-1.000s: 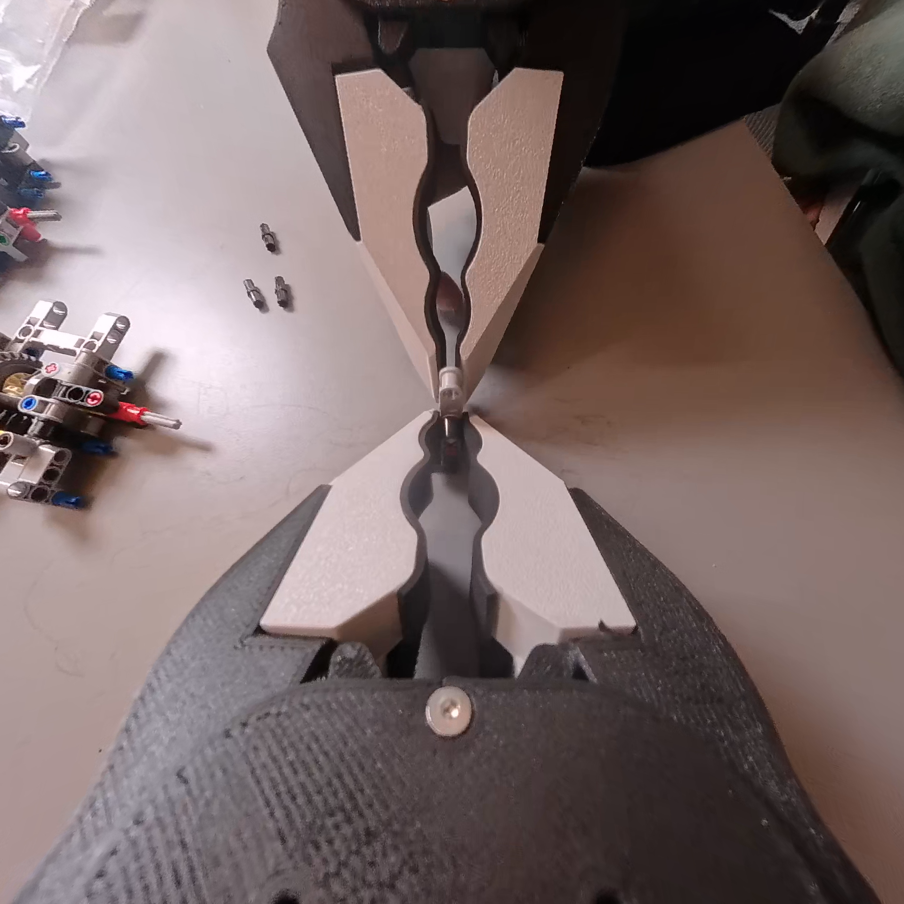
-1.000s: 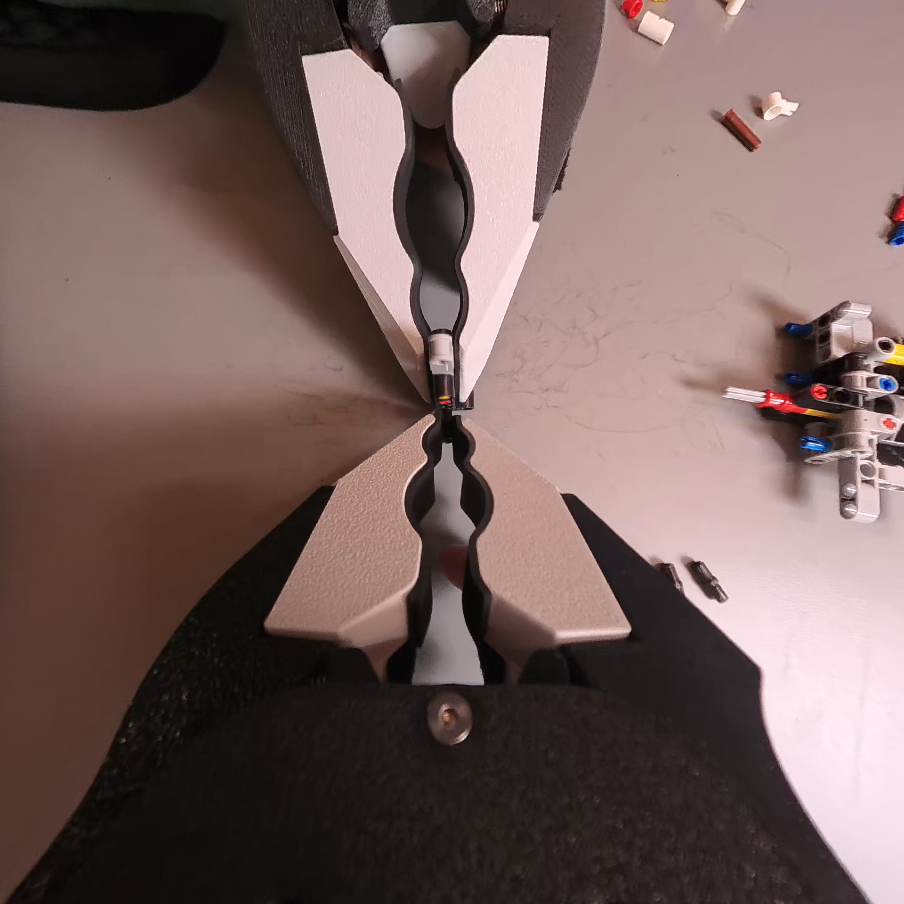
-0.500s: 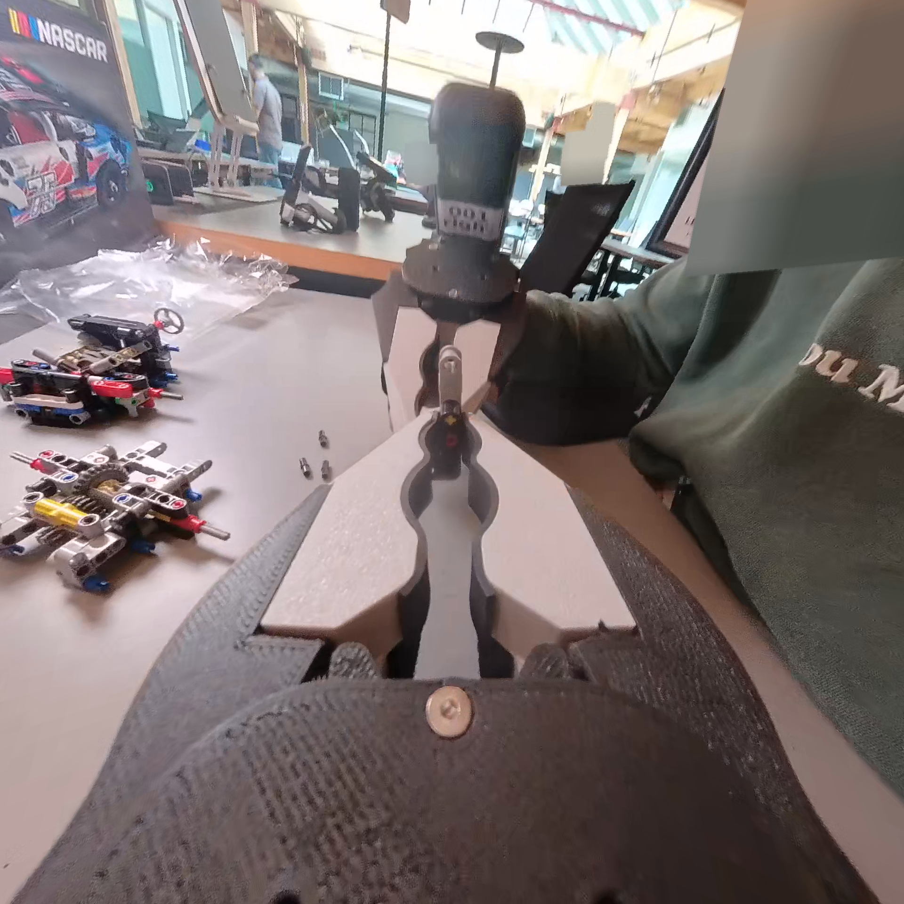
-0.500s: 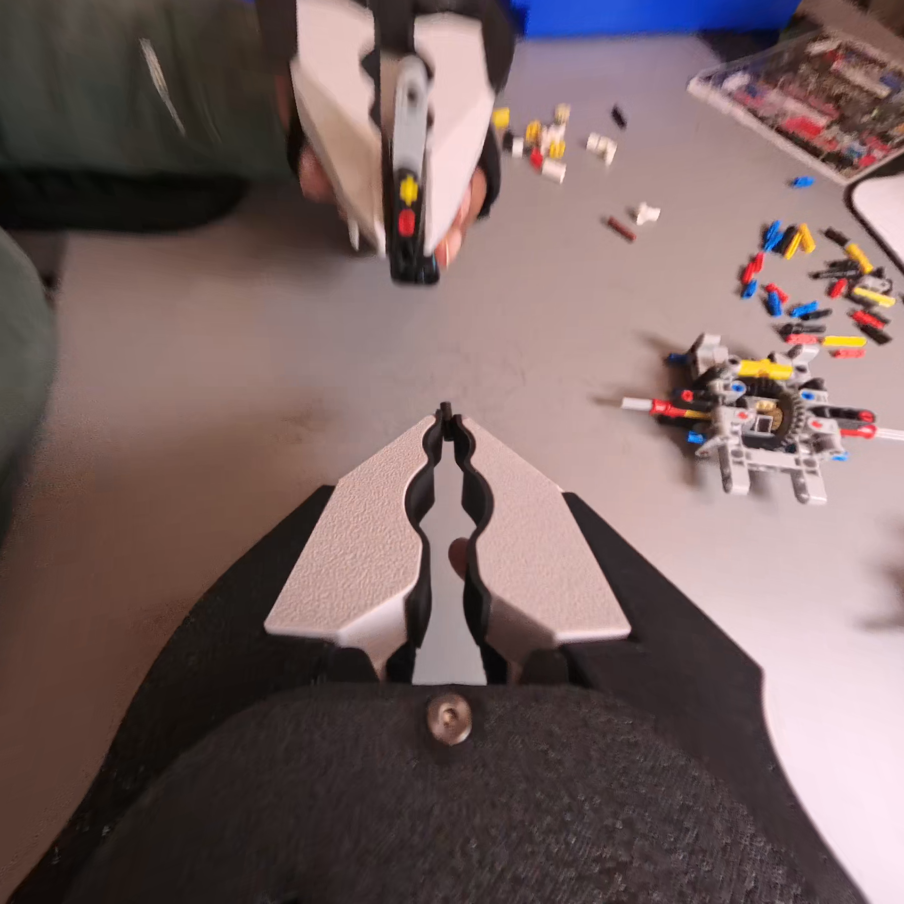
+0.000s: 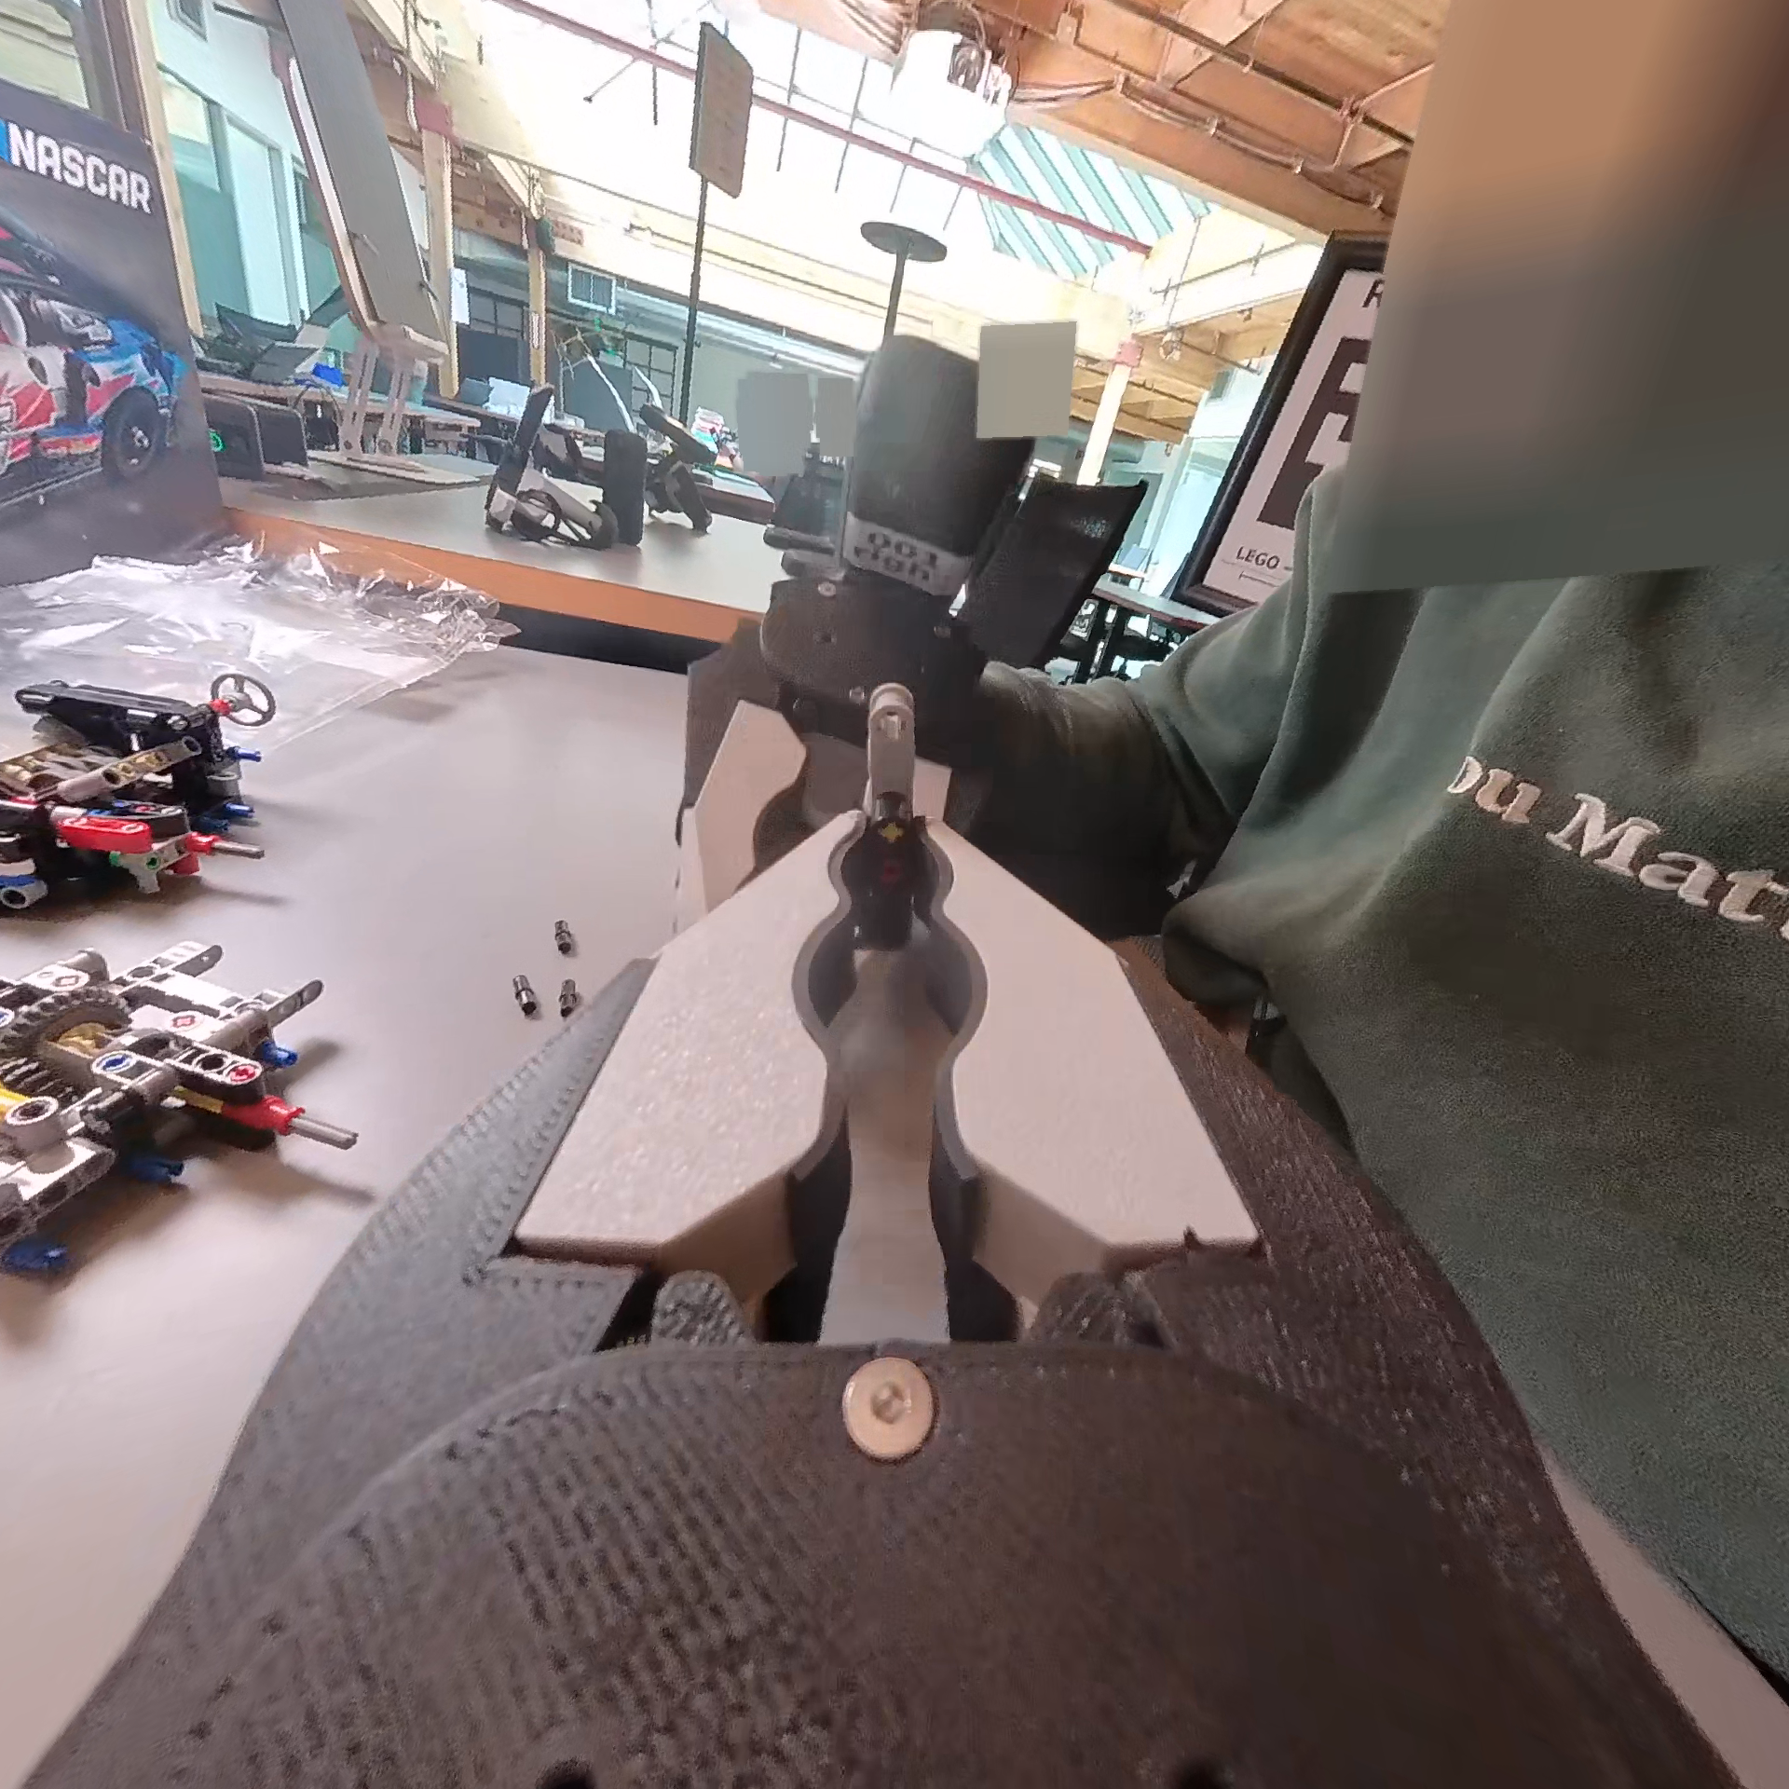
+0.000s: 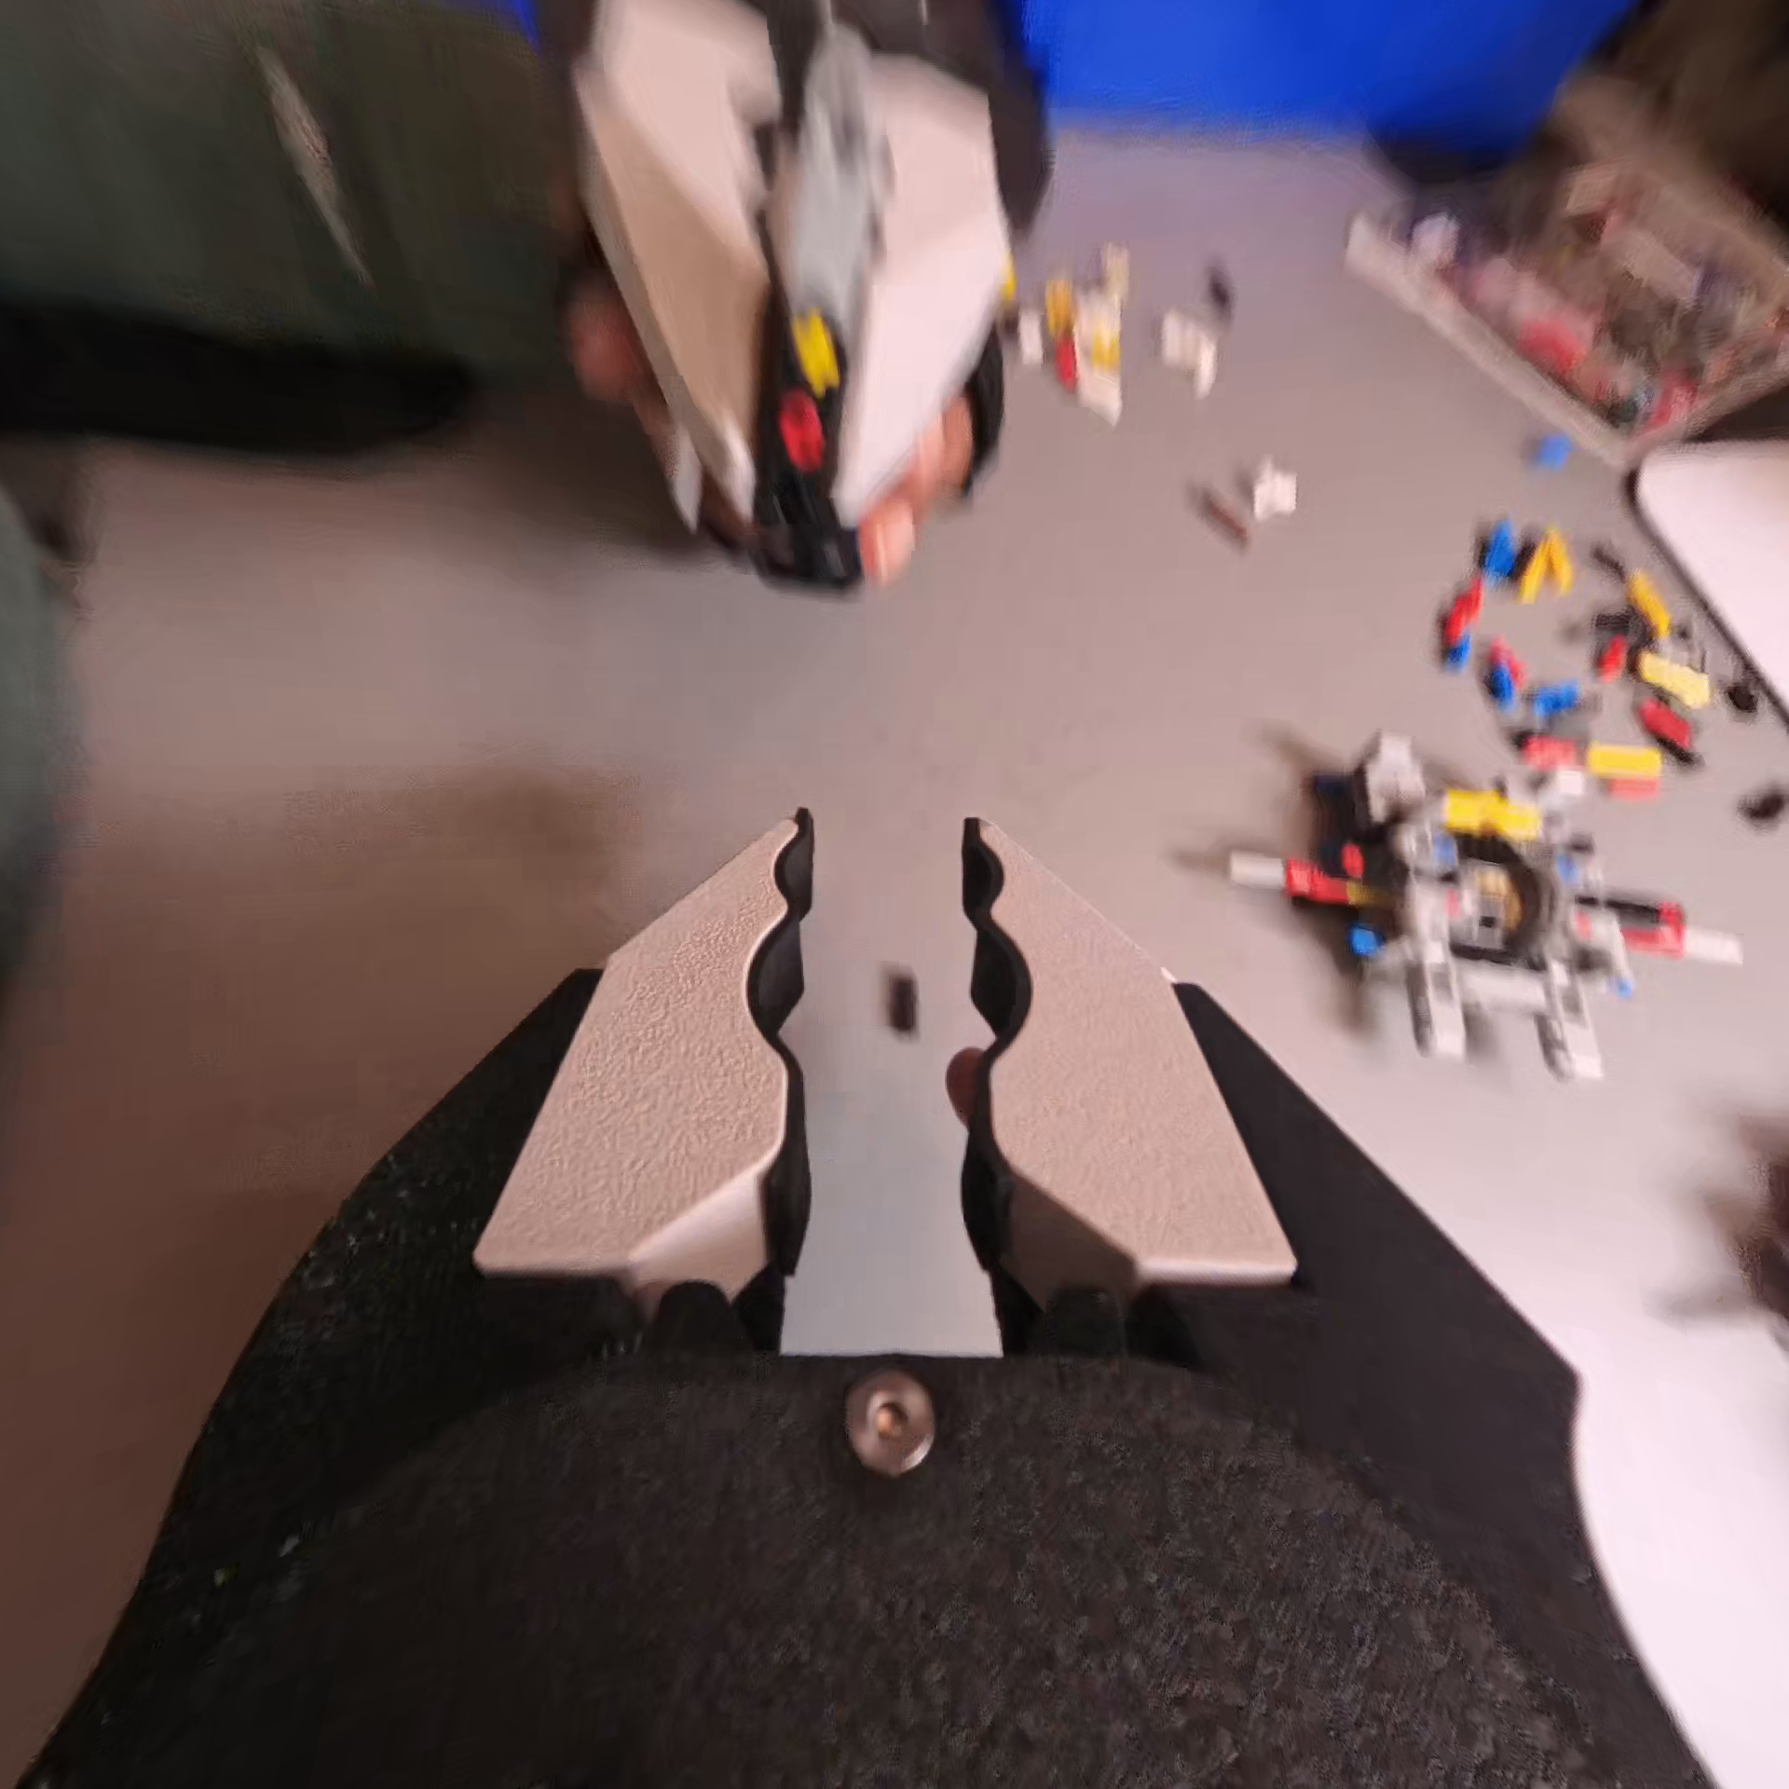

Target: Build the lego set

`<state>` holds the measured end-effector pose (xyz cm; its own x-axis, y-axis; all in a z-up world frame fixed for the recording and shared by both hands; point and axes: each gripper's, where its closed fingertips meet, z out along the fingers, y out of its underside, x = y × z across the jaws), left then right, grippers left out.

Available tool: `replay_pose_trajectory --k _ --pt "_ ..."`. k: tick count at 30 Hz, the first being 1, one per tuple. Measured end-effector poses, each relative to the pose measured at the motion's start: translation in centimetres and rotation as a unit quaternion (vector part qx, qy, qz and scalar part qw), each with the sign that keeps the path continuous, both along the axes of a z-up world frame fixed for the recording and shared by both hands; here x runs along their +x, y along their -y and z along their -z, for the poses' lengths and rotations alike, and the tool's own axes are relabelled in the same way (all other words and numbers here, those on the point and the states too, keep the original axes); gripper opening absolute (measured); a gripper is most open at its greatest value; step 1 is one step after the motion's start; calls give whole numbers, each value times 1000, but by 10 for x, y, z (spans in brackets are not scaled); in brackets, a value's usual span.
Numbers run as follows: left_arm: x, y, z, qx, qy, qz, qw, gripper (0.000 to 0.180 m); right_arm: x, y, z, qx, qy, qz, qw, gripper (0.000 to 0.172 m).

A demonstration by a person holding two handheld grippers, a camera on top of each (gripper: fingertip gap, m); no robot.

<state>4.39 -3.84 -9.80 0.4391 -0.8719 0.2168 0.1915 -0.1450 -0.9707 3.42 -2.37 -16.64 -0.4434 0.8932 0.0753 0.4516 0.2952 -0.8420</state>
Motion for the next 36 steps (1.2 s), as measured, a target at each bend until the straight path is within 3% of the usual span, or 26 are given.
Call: replay_pose_trajectory --k 4,6,9,12,15,19,21,25,36 --pt "4 2 -9 18 24 0 1000 5 -5 20 -63 -129 -133 -27 982 24" --pt "4 2 -13 26 31 -2 999 5 -4 23 -68 -135 -150 -32 979 14" --pt "4 4 -12 29 25 2 999 5 -4 24 -67 -118 -154 -38 980 14" --pt "5 2 -1 14 -15 -1 1000 6 -2 21 -56 -93 -116 -38 988 14" --pt "3 -1 24 2 -122 -19 992 10 6 14 -27 -38 -27 -43 998 14" --pt "4 4 68 -23 -304 -28 952 16 14 12 3 37 66 -65 995 13" --pt "4 7 83 -27 -358 -31 933 13 15 18 15 69 101 -84 989 13" --pt "6 15 100 -37 -399 -19 916 14 15 26 30 119 145 -114 976 13" --pt "2 18 119 -61 -420 -7 906 7 7 28 44 129 169 -113 971 14"
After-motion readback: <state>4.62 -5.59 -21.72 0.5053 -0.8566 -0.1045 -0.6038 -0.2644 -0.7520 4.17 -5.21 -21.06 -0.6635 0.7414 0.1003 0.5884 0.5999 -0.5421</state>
